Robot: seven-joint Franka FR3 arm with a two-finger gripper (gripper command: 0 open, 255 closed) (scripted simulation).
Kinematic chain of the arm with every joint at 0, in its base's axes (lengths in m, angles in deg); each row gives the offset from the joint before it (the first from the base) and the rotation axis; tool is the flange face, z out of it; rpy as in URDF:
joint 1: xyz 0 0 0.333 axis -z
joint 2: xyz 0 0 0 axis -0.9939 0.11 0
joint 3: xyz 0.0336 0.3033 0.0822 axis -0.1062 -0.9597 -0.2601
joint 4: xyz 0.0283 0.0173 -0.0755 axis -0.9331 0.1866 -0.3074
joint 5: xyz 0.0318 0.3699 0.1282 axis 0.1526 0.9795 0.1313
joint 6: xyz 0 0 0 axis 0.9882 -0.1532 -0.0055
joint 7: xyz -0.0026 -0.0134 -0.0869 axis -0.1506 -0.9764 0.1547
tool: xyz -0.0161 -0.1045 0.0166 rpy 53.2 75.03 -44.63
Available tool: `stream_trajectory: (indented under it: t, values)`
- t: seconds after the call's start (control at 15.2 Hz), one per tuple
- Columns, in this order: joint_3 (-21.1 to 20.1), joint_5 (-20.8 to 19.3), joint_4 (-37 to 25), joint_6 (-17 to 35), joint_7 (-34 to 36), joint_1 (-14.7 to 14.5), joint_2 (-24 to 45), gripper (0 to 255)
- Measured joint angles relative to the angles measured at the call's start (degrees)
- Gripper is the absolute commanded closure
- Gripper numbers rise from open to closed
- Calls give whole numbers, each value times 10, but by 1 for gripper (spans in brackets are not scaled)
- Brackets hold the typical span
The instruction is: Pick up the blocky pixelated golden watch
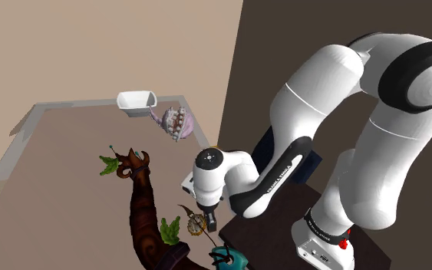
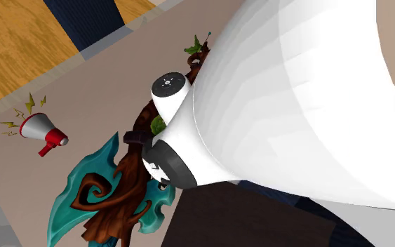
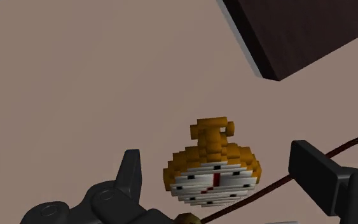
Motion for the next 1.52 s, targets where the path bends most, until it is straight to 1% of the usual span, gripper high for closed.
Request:
stream_trajectory:
  t: [0.33,0.4,0.46,1.12,1.39,1.52]
  values:
    - [28,-65,-6,37,48,-13,51,0]
    - [32,-71,-9,40,52,-15,58,0]
    - [34,-75,-10,41,56,-16,61,255]
    - [35,-80,-12,47,63,-20,66,255]
    - [18,-48,-6,28,34,-8,40,255]
    - [5,-21,1,13,13,-1,15,255]
